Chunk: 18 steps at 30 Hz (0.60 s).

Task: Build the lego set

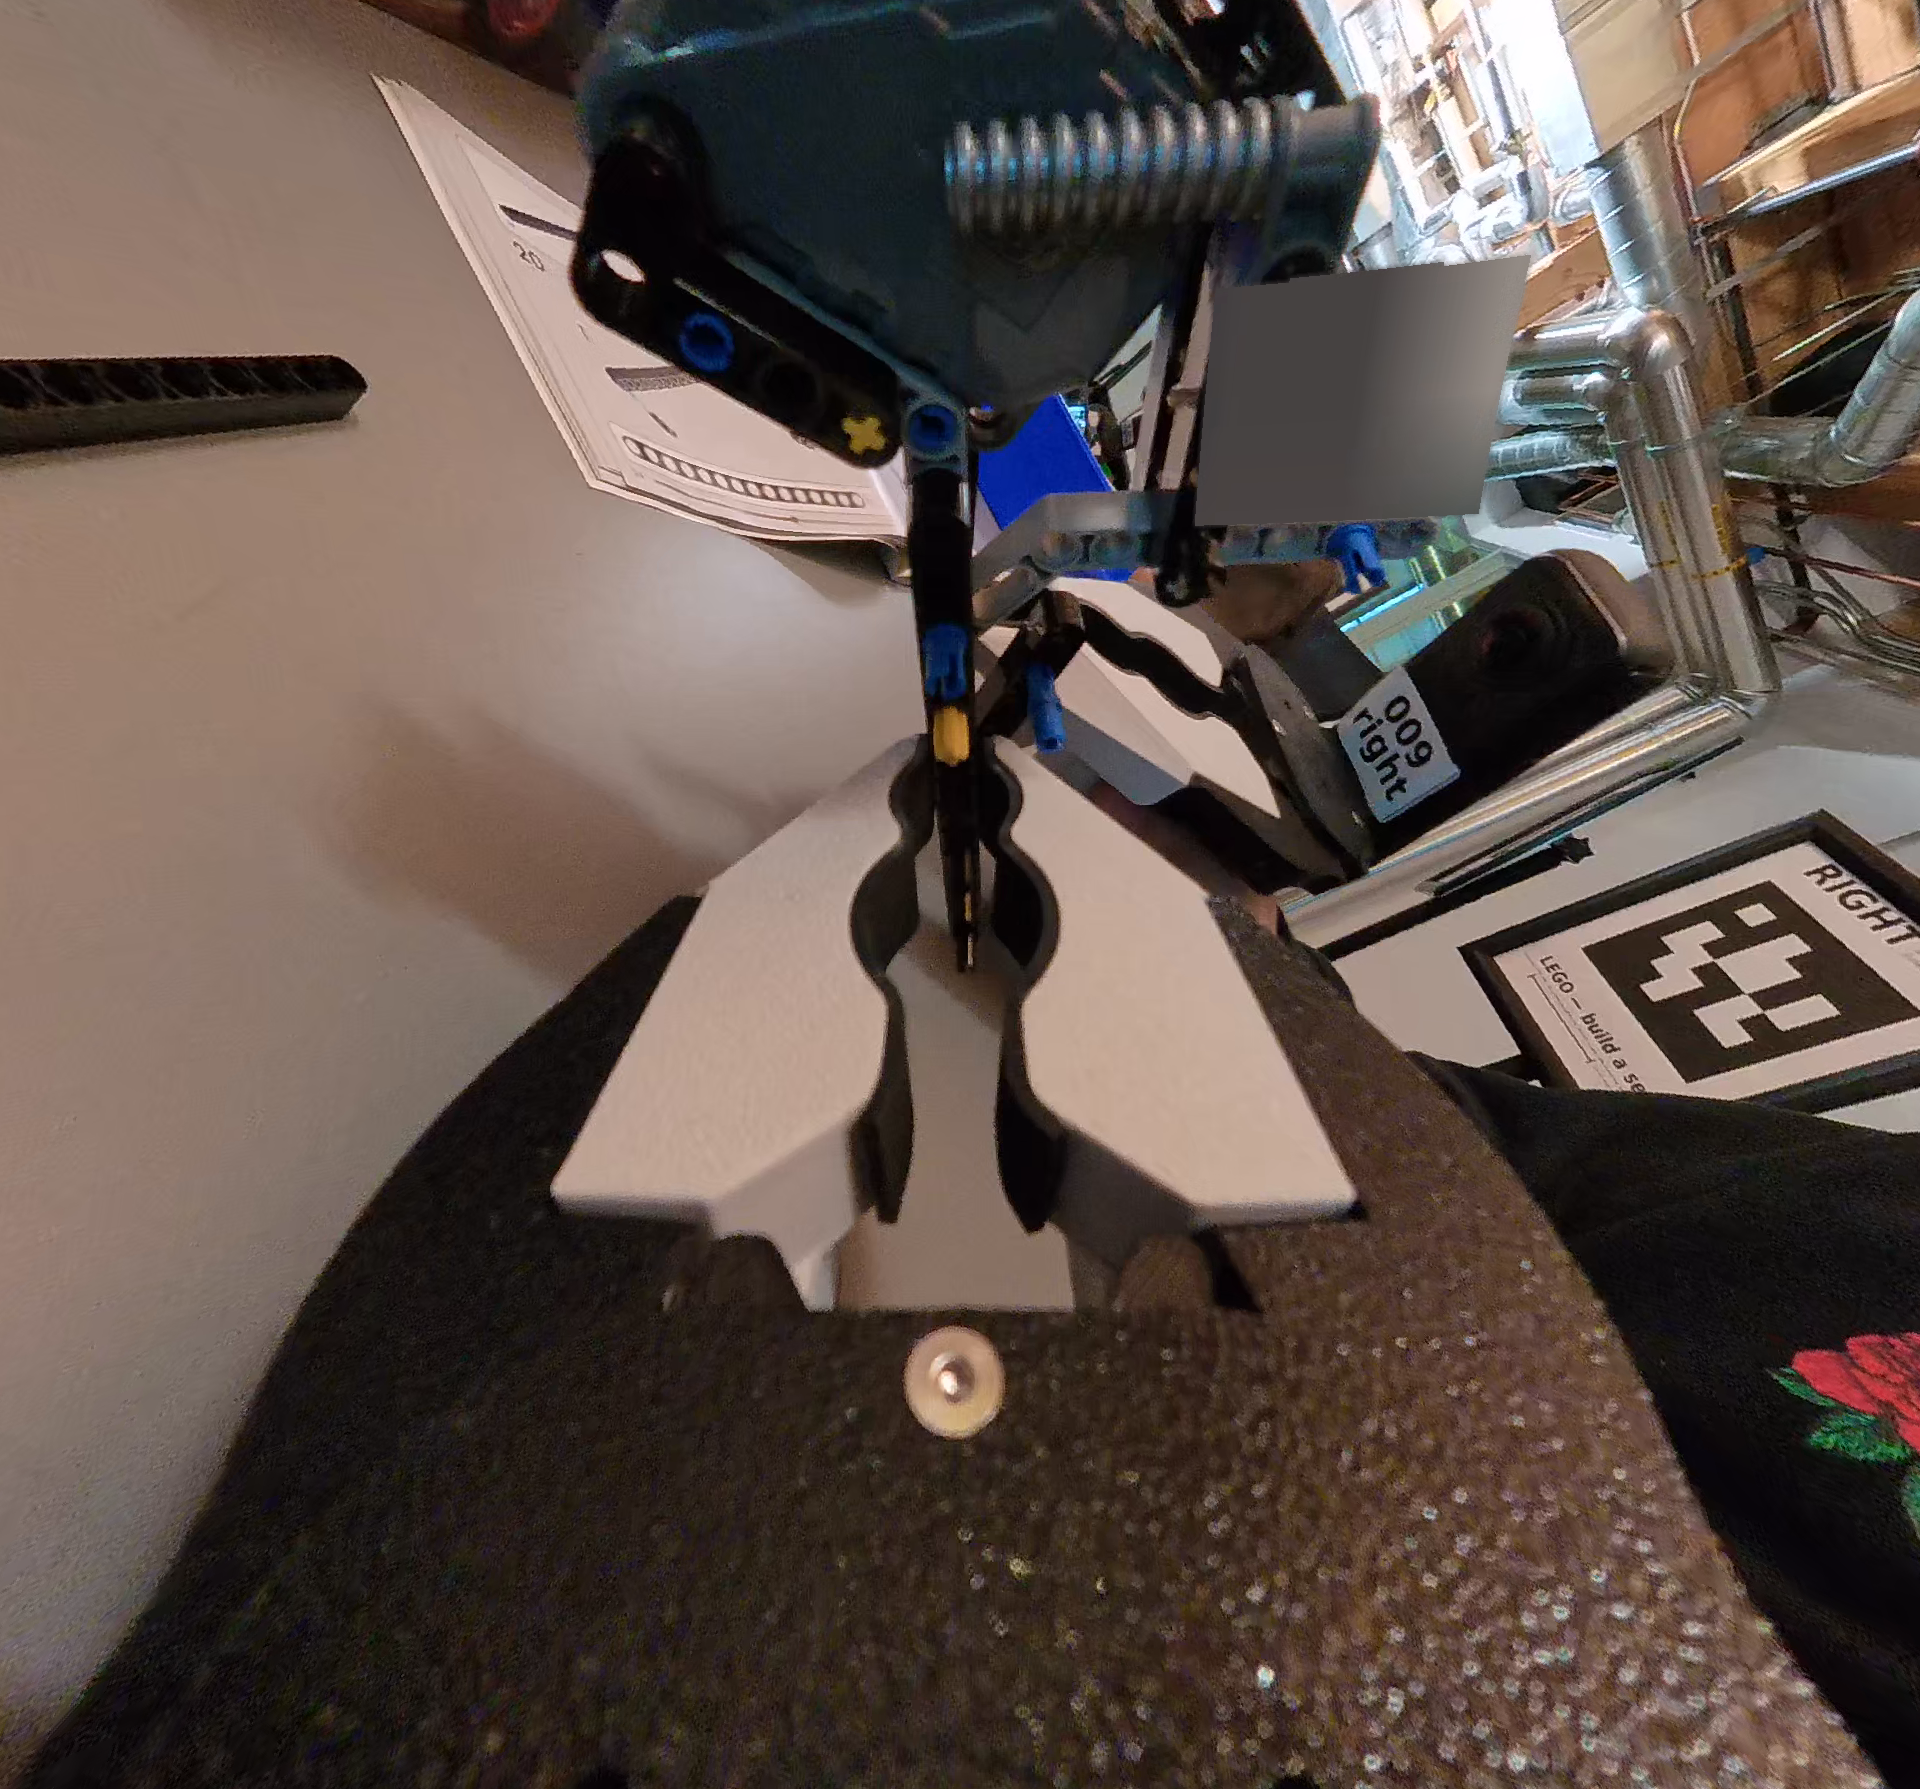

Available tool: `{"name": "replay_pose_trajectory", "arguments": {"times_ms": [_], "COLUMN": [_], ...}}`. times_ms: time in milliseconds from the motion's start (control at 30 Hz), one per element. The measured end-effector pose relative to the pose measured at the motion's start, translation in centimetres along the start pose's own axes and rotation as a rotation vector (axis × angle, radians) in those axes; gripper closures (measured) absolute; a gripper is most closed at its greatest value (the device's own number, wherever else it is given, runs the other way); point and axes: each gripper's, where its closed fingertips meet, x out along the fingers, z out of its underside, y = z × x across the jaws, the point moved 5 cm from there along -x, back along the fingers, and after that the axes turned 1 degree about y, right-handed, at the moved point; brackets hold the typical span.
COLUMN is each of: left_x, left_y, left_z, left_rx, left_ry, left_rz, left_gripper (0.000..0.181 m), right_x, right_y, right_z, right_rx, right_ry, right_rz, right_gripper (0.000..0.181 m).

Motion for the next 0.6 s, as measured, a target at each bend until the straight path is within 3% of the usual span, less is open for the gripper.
{"name": "replay_pose_trajectory", "arguments": {"times_ms": [300, 467, 600], "left_x": [-0.1, -0.35, -0.34], "left_y": [0.01, 0.25, 0.18], "left_z": [0.01, -0.18, -0.06], "left_rx": [0.0, 0.05, 0.079], "left_ry": [0.002, 0.007, -0.01], "left_rz": [0.038, 0.05, 0.033], "left_gripper": [0.176, 0.176, 0.176], "right_x": [-0.08, -0.26, -0.34], "right_y": [-0.58, -0.63, -0.4], "right_z": [-0.4, -0.71, -0.36], "right_rx": [-0.33, -0.341, -0.224], "right_ry": [0.01, 0.033, 0.043], "right_rz": [0.074, 0.032, -0.025], "right_gripper": [0.175, 0.176, 0.176]}}
